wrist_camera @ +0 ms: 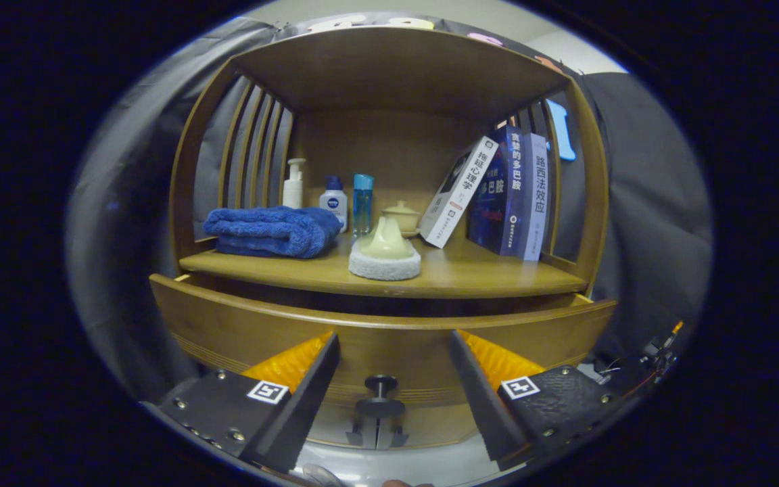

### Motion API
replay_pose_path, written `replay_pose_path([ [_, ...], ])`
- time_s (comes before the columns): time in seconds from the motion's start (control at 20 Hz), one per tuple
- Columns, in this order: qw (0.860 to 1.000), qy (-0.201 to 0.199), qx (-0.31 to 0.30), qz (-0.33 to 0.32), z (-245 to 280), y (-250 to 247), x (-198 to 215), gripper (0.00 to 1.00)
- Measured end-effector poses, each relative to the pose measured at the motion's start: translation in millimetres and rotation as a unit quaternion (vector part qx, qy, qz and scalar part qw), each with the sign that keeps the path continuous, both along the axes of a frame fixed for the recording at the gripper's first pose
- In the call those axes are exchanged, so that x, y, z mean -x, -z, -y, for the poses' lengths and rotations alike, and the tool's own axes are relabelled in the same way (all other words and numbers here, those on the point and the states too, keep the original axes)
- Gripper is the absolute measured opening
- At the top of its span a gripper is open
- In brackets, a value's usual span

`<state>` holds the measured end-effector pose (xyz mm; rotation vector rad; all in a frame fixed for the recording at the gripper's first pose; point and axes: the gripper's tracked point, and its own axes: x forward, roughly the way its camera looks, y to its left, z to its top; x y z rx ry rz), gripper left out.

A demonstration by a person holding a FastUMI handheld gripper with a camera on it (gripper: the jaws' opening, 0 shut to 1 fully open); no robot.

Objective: Pull open the drawer, take out the items inside it, and place them on the countertop above the cabinet.

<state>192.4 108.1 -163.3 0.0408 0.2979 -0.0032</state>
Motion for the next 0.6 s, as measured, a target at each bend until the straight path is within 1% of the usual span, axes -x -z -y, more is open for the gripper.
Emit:
replay_pose_path([
  [0.6,1.000,-0.001,0.001,-0.001,-1,4,-29,0.99],
])
